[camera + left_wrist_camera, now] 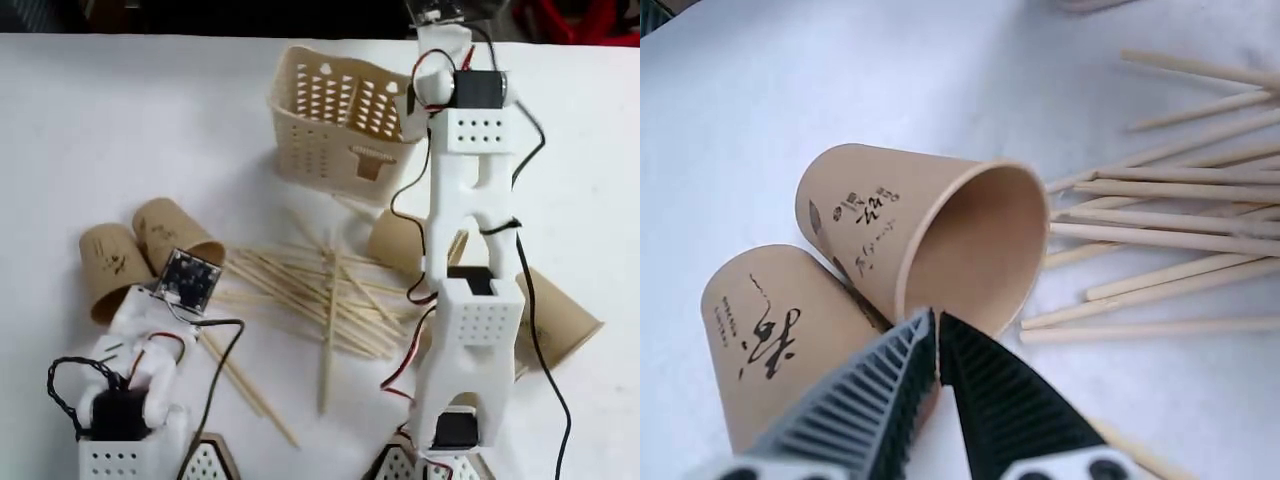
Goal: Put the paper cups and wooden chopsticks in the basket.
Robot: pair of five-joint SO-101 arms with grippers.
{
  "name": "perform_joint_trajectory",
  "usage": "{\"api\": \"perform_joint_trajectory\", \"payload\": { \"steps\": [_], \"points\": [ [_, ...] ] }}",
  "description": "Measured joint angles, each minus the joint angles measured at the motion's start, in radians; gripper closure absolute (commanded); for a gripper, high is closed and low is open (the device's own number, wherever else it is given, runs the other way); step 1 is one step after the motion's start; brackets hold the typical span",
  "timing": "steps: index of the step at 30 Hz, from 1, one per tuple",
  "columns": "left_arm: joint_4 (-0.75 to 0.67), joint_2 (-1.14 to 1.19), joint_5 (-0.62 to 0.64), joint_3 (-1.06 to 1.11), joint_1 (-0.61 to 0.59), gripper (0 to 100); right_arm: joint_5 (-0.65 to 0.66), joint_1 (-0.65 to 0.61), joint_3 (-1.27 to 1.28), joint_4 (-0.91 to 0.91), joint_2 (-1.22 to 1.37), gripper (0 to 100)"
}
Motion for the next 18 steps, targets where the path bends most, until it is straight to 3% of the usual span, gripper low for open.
{"api": "perform_joint_trajectory", "payload": {
  "steps": [9, 18],
  "points": [
    [0.0, 0.0, 0.0, 0.0, 0.0, 97, 0.006, 0.005, -0.015, 0.095, -0.141, 84.6],
    [0.0, 0.0, 0.0, 0.0, 0.0, 97, 0.008, 0.014, 0.39, 0.1, -0.486, 84.6]
  ]
}}
